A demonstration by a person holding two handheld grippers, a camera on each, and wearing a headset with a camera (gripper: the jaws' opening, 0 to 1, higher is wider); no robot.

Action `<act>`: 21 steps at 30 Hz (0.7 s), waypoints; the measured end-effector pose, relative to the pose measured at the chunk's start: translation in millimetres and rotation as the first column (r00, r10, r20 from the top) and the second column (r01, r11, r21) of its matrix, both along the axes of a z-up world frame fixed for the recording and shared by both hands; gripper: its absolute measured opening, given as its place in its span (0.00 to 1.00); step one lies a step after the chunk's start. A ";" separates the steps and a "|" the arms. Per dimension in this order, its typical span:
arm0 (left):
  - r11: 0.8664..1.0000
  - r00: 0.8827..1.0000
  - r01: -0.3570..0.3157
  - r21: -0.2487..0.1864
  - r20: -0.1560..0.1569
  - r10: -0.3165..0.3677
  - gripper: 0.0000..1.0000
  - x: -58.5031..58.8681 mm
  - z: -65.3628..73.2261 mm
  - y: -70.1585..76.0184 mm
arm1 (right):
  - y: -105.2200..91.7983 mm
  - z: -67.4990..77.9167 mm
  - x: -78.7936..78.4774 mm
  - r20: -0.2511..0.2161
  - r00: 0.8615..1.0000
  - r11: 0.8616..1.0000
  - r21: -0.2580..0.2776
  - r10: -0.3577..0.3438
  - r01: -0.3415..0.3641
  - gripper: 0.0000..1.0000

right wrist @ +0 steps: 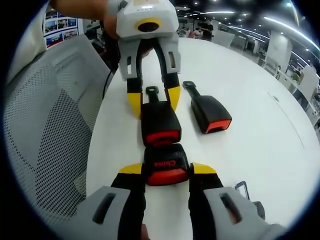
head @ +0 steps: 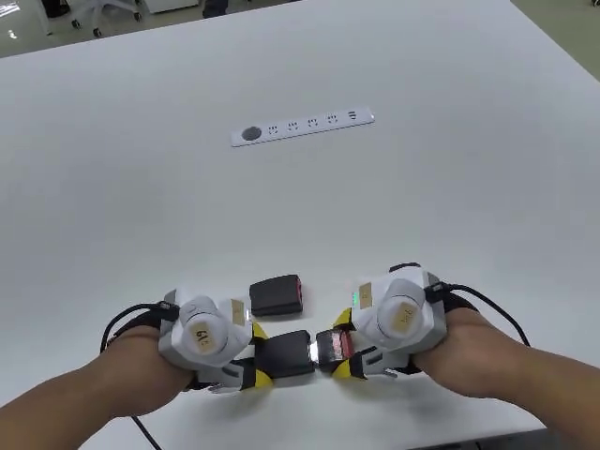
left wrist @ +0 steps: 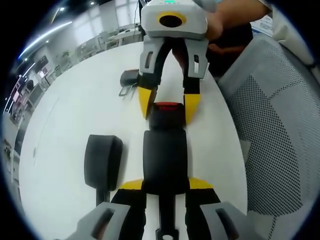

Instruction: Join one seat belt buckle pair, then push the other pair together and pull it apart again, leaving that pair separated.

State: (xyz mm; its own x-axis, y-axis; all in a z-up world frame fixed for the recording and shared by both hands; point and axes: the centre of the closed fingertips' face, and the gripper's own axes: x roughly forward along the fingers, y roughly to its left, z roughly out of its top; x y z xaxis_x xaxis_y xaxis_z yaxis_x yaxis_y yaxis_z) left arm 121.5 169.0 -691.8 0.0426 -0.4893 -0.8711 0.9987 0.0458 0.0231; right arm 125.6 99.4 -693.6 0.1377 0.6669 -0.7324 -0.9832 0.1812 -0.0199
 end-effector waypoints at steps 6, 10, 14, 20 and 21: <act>1.000 1.000 0.006 -0.003 -0.001 -0.006 0.29 -0.6 0.3 0.2 | 3.9 2.3 -3.1 0.005 1.000 1.000 -0.006 0.023 -0.023 0.31; 1.000 1.000 0.001 -0.005 -0.001 -0.001 0.29 -0.3 0.5 0.5 | 2.6 2.8 -3.4 0.002 1.000 1.000 -0.004 0.018 -0.018 0.31; 1.000 1.000 0.010 -0.020 0.017 -0.010 0.29 -2.2 2.9 1.9 | -2.5 2.4 -4.4 0.015 0.999 0.999 -0.018 0.042 -0.042 0.31; 0.999 1.000 -0.024 -0.040 -0.004 0.024 0.28 0.1 2.3 4.0 | -4.2 -0.6 -2.3 -0.005 0.999 0.999 -0.004 0.037 -0.037 0.31; 0.999 1.000 -0.025 -0.040 -0.003 0.025 0.28 0.1 2.4 4.1 | -4.3 -0.4 -3.1 -0.004 0.999 0.999 -0.006 0.038 -0.038 0.31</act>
State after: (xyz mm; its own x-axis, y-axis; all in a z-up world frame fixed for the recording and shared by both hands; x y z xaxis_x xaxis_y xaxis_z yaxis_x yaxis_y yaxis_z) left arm 121.5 173.1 -689.4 0.0528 -0.5227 -0.8509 0.9973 0.0718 0.0178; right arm 122.5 95.1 -694.1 0.1096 0.6675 -0.7365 -0.9895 0.1432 -0.0174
